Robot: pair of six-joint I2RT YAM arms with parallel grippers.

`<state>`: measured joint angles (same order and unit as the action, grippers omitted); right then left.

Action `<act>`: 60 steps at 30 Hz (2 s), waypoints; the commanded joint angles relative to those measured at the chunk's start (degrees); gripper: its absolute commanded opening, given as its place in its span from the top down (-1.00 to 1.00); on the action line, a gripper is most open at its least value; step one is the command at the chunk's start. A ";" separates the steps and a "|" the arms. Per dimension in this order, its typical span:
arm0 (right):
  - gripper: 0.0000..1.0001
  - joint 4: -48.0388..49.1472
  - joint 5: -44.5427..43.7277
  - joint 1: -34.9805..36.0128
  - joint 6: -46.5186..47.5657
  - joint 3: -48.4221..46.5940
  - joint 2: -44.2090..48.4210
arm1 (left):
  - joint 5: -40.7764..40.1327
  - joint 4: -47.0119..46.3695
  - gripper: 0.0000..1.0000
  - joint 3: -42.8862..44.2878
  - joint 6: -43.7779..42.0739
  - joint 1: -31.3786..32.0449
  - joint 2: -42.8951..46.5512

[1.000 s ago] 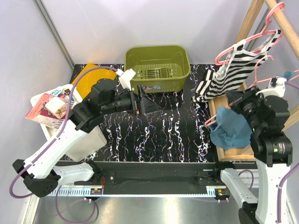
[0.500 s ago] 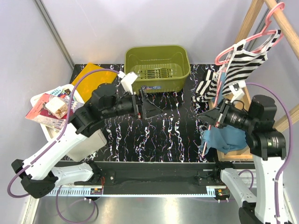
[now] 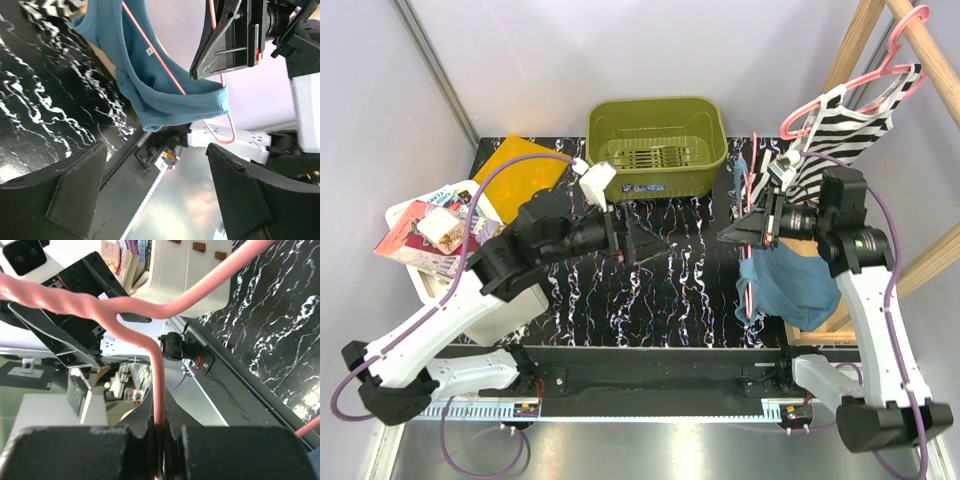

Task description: Remove the tank top from the hanger

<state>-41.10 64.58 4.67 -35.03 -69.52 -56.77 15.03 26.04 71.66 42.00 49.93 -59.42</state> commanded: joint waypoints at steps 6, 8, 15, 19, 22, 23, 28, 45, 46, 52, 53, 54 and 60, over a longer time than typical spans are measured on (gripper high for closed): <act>1.00 12.42 10.29 3.68 -3.20 -4.05 -4.31 | -10.10 -1.97 -0.66 7.61 -3.31 0.17 -5.79; 1.00 16.21 11.62 4.38 -6.96 -3.61 -5.01 | -11.59 -0.65 -0.69 10.85 -8.41 -0.01 -7.02; 1.00 25.33 13.64 6.75 -10.75 -8.88 -10.11 | 5.61 4.01 -0.48 27.39 -0.69 -10.46 -22.40; 1.00 40.81 13.91 9.48 -22.43 -8.36 -12.39 | 2.92 5.33 -0.53 26.35 -4.81 -10.99 -19.87; 1.00 54.95 12.86 11.67 -32.09 -9.58 -16.25 | 0.02 5.16 -0.56 24.06 -5.96 -11.61 -16.09; 1.00 64.12 12.25 12.99 -39.00 -10.02 -17.22 | -0.78 5.25 -0.57 23.62 -6.40 -11.61 -13.90; 1.00 74.94 12.24 15.81 -49.87 -16.34 -22.93 | -5.79 4.72 -0.77 20.20 -8.07 -12.58 -7.65; 1.00 70.80 9.17 15.99 -45.56 13.60 -7.74 | 3.72 7.86 -0.33 27.55 -13.24 -15.13 -20.29; 1.00 72.64 8.38 15.99 -46.96 13.97 -7.39 | 2.22 9.10 -0.33 28.35 -14.04 -14.69 -21.08; 1.00 73.36 6.70 15.90 -47.94 14.41 -5.90 | -5.36 11.49 -0.34 29.33 -15.89 -13.02 -21.62; 1.00 73.27 6.70 15.99 -48.12 14.41 -5.81 | -4.84 11.49 -0.33 29.76 -15.89 -12.93 -22.49; 1.00 73.27 6.88 16.07 -48.12 14.41 -5.80 | -4.31 11.40 -0.33 30.81 -15.89 -12.84 -23.02; 1.00 73.97 6.00 16.07 -48.55 13.97 -5.45 | -3.42 11.13 -0.32 35.91 -16.33 -8.98 -28.11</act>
<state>28.67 72.47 20.36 -83.05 -54.39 -63.72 12.40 38.87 103.20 27.42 38.48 -84.58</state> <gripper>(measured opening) 0.077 0.667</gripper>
